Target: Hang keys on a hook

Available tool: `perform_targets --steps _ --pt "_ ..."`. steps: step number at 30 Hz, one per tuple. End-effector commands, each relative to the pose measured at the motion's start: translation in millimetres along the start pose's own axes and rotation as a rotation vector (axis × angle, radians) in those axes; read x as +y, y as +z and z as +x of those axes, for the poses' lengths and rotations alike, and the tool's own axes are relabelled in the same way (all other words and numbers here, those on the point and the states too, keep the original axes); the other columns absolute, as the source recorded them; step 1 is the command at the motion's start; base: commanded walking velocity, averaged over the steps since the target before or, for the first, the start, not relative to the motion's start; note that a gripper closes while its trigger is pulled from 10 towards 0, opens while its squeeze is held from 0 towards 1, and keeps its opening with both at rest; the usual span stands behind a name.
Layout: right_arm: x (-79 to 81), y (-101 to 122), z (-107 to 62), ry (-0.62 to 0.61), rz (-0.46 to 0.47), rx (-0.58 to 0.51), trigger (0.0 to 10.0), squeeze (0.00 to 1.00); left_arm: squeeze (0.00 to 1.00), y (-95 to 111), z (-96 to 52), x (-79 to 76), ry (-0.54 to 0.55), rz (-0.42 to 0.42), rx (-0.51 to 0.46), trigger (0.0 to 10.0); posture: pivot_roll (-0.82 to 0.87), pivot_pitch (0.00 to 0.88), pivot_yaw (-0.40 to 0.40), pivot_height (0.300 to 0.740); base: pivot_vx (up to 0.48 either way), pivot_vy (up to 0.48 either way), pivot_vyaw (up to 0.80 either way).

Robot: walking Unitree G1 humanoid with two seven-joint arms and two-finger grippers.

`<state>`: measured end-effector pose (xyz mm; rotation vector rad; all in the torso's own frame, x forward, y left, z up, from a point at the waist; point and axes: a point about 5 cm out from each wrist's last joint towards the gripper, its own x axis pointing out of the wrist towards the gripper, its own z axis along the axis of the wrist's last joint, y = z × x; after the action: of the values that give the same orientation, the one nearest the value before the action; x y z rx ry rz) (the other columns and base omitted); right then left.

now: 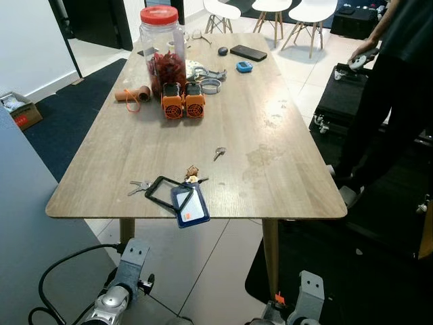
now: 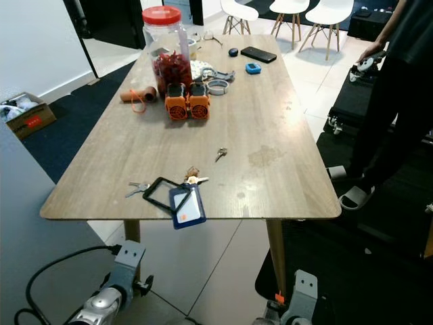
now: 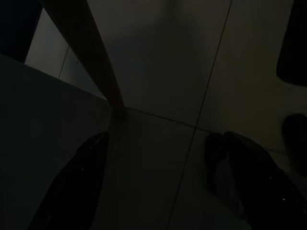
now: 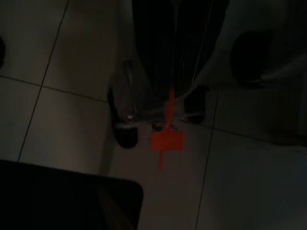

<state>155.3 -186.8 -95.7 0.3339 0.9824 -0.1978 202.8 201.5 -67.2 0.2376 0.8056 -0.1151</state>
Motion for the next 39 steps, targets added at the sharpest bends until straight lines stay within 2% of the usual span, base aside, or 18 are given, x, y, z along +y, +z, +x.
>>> perform_targets --steps 1,6,32,39 --pt "1.0 -3.8 -0.3 0.001 -0.006 0.016 10.0 0.0 0.0 -3.1 -1.0 1.4 -0.004 0.015 0.009 10.0 0.08 0.048 -0.018 0.74 -0.371 0.0 0.0" --pt "2.0 -4.2 -0.2 0.003 -0.007 0.016 10.0 0.0 0.0 -4.3 -1.5 2.7 -0.002 0.018 0.012 10.0 0.08 0.048 -0.017 0.74 -0.366 0.0 0.0" --pt "7.4 -7.1 0.0 0.017 -0.005 0.018 10.0 0.0 0.0 -5.4 -3.1 9.1 0.012 0.043 0.0 10.0 0.1 0.046 -0.012 0.74 0.0 0.0 0.0" --pt "7.7 -4.0 0.6 0.024 -0.024 0.016 10.0 0.0 0.0 -5.0 -3.2 9.6 0.035 0.008 -0.01 10.0 0.1 0.037 -0.024 0.74 0.0 0.0 0.0"
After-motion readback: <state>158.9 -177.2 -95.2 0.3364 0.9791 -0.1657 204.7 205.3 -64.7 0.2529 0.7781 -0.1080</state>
